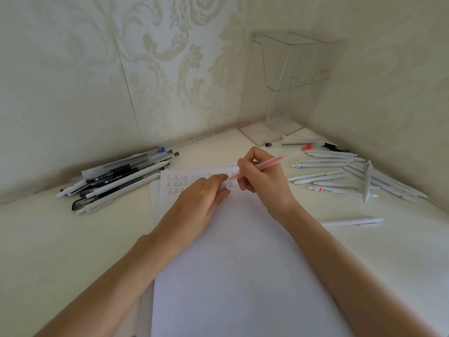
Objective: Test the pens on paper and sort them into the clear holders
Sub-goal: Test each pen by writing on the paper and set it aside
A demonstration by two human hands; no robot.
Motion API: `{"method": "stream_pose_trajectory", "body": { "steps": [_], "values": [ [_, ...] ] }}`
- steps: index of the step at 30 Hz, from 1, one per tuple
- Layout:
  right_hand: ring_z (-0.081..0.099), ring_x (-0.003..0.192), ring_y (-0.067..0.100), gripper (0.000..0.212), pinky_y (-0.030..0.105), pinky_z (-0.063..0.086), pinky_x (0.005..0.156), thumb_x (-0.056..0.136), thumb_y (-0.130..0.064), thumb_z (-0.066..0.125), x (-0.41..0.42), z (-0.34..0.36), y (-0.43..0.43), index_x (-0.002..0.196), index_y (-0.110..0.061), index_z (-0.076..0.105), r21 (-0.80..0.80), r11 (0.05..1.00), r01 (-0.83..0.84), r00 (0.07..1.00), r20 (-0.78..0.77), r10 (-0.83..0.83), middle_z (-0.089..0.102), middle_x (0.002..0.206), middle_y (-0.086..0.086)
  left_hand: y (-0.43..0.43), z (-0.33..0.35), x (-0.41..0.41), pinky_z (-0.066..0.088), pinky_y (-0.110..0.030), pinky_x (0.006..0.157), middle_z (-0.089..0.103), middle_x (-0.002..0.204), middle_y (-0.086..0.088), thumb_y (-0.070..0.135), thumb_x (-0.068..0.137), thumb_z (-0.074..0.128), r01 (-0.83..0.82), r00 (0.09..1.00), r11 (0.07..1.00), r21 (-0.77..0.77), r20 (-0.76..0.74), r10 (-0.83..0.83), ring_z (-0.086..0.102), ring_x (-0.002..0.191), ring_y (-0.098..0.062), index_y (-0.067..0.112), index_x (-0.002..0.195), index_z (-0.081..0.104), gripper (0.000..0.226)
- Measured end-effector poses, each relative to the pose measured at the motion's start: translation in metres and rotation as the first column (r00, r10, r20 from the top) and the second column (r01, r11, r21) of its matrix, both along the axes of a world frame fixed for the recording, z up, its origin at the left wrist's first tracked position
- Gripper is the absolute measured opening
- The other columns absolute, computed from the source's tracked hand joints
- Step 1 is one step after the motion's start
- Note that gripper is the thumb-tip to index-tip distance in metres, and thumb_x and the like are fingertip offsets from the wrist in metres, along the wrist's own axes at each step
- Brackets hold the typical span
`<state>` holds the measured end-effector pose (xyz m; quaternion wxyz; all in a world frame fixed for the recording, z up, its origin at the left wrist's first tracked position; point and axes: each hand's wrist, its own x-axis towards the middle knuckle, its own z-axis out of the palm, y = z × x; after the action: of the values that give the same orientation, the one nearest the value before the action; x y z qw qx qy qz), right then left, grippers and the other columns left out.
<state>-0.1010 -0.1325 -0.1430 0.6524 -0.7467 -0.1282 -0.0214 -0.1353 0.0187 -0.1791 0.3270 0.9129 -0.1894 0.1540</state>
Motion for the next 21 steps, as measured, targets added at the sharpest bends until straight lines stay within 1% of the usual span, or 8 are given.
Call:
{"method": "stream_pose_trajectory", "body": {
  "steps": [2, 5, 7, 9, 12, 15, 16, 21],
  "values": [
    [0.041, 0.043, 0.006, 0.027, 0.016, 0.031, 0.045, 0.089, -0.001, 0.051, -0.001, -0.001, 0.001, 0.065, -0.008, 0.042, -0.007, 1.0, -0.017, 1.0, -0.018, 0.017, 0.051, 0.048, 0.005, -0.001, 0.002, -0.001, 0.041, -0.028, 0.072, 0.062, 0.091, -0.009, 0.032, 0.096, 0.046, 0.025, 0.999, 1.0, 0.009, 0.022, -0.025, 0.059, 0.087, -0.025, 0.009, 0.126, 0.052, 0.038],
    [0.037, 0.043, 0.012, 0.029, 0.02, 0.028, 0.044, 0.091, -0.003, 0.054, -0.002, 0.001, 0.0, 0.064, -0.008, 0.043, 0.043, 0.998, -0.048, 0.998, -0.046, 0.05, 0.051, 0.045, 0.003, 0.002, 0.004, -0.001, 0.045, -0.032, 0.064, 0.061, 0.08, -0.007, 0.047, 0.092, 0.035, 0.039, 0.998, 0.999, 0.025, 0.047, -0.04, 0.059, 0.074, -0.026, 0.01, 0.12, 0.058, 0.052],
    [0.034, 0.042, 0.014, 0.032, 0.021, 0.026, 0.043, 0.091, -0.006, 0.056, -0.002, 0.003, -0.001, 0.062, -0.008, 0.043, 0.075, 0.995, -0.063, 0.996, -0.057, 0.067, 0.05, 0.043, 0.002, 0.005, 0.006, -0.001, 0.048, -0.038, 0.064, 0.063, 0.08, -0.006, 0.051, 0.09, 0.028, 0.027, 0.998, 1.0, 0.013, 0.052, -0.028, 0.059, 0.074, -0.026, 0.011, 0.11, 0.062, 0.056],
    [0.032, 0.041, 0.013, 0.035, 0.019, 0.026, 0.043, 0.091, -0.006, 0.057, -0.002, 0.004, -0.002, 0.06, -0.009, 0.041, 0.089, 0.993, -0.072, 0.995, -0.059, 0.077, 0.047, 0.041, 0.001, 0.006, 0.007, -0.002, 0.047, -0.043, 0.063, 0.062, 0.077, -0.004, 0.051, 0.09, 0.027, 0.032, 0.997, 0.999, 0.018, 0.071, -0.034, 0.057, 0.072, -0.024, 0.01, 0.095, 0.062, 0.054],
    [0.031, 0.04, 0.013, 0.036, 0.018, 0.026, 0.042, 0.091, -0.003, 0.056, -0.003, 0.007, -0.004, 0.059, -0.009, 0.04, 0.092, 0.994, -0.066, 0.997, -0.031, 0.069, 0.045, 0.04, 0.0, 0.004, 0.01, -0.004, 0.047, -0.04, 0.06, 0.058, 0.073, -0.002, 0.047, 0.09, 0.032, 0.029, 0.994, 0.999, 0.031, 0.103, -0.032, 0.052, 0.071, -0.019, 0.007, 0.089, 0.061, 0.049],
    [0.031, 0.04, 0.012, 0.035, 0.018, 0.026, 0.042, 0.091, -0.001, 0.054, -0.004, 0.009, -0.004, 0.06, -0.009, 0.04, 0.104, 0.993, -0.051, 0.998, -0.022, 0.054, 0.046, 0.04, 0.0, 0.002, 0.011, -0.004, 0.039, -0.026, 0.058, 0.049, 0.071, 0.009, 0.044, 0.09, 0.035, 0.012, 0.99, 0.999, 0.033, 0.142, -0.017, 0.042, 0.069, -0.011, 0.007, 0.09, 0.062, 0.045],
    [0.031, 0.041, 0.013, 0.035, 0.018, 0.026, 0.042, 0.091, -0.001, 0.054, -0.005, 0.008, -0.003, 0.059, -0.009, 0.04, 0.098, 0.993, -0.063, 0.997, -0.03, 0.067, 0.046, 0.04, 0.0, 0.002, 0.011, -0.004, 0.036, -0.025, 0.058, 0.047, 0.071, 0.009, 0.042, 0.09, 0.036, 0.017, 0.988, 0.999, 0.03, 0.151, -0.021, 0.041, 0.069, -0.011, 0.007, 0.09, 0.062, 0.043],
    [0.034, 0.046, 0.016, 0.041, 0.02, 0.028, 0.046, 0.088, -0.008, 0.057, -0.009, -0.001, 0.006, 0.054, -0.016, 0.038, 0.053, 0.994, -0.093, 0.994, -0.056, 0.096, 0.042, 0.041, -0.003, 0.001, 0.008, -0.006, 0.037, -0.034, 0.062, 0.054, 0.072, -0.002, 0.037, 0.093, 0.034, 0.073, 0.987, 0.997, 0.036, 0.14, -0.077, 0.046, 0.07, -0.016, 0.004, 0.089, 0.06, 0.042]
  ]
}}
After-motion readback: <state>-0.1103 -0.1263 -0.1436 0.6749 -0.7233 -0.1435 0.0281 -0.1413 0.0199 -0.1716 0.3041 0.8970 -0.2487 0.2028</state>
